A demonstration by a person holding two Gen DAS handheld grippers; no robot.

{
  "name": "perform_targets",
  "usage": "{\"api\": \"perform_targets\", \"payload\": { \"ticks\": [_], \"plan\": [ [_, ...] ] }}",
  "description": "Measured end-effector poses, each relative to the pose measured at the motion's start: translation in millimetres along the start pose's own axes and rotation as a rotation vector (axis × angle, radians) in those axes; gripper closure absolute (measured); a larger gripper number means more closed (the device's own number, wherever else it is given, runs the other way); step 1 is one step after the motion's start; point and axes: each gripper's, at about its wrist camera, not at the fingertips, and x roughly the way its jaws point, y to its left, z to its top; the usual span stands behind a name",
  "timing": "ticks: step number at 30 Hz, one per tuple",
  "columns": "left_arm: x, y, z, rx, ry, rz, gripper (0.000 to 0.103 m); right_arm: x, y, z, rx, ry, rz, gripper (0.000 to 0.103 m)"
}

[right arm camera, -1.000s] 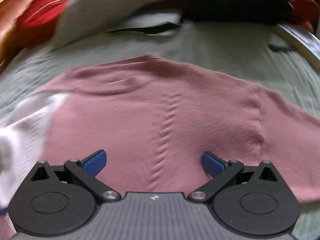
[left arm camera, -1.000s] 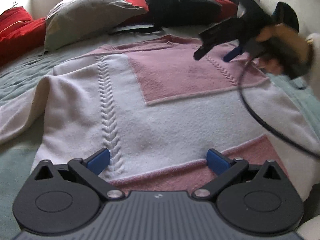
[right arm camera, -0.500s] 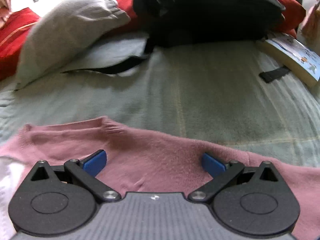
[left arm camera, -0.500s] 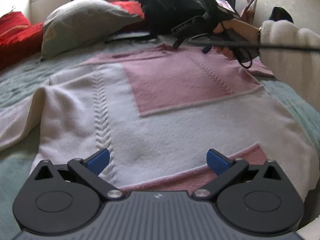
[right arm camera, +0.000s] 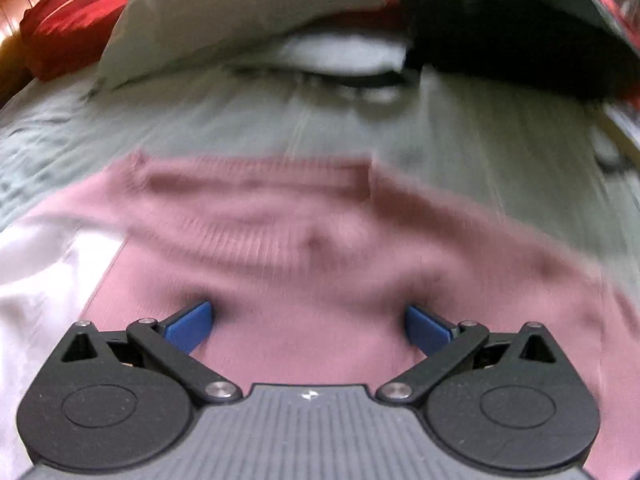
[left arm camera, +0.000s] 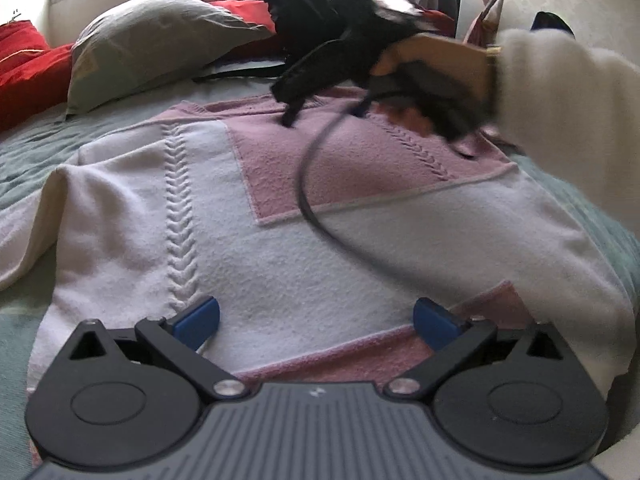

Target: Fold clothes

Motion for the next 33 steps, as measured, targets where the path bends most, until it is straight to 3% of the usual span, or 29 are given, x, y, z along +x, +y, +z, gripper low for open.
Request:
{"api": "perform_targets", "payload": {
  "ticks": [9, 16, 22, 25, 29, 33],
  "plan": [
    [-1.2, 3.6, -3.1, 0.004, -0.013, -0.003, 0.001, 0.6, -13.3, 26.9, 0.016, -0.089, 0.007, 0.0],
    [-2.9, 3.7, -2.4, 0.014, -0.018, 0.009, 0.001, -104.4, -28.2, -74.1, -0.073, -0.117, 0.05, 0.0],
    [4.2, 3.9, -0.3, 0.013, -0.016, 0.012, 0.001, -105.9, -39.9, -160.0, -0.044, -0.096, 0.1, 0.0],
    [3.1, 3.7, -0.2, 0.011, -0.009, 0.019, 0.001, -108.2, -49.8, -192.5, -0.071, -0.159, 0.122, 0.0],
    [-3.6, 3.0, -6.3, 0.011, -0.01, 0.031, 0.001, -136.6, -63.3, -215.8, 0.002, -0.194, 0.14, 0.0],
    [-12.8, 2.7, 3.2, 0.017, -0.003, 0.024, 0.001, -156.5, -46.3, -225.7, 0.03, -0.255, 0.086, 0.0]
  ]
}}
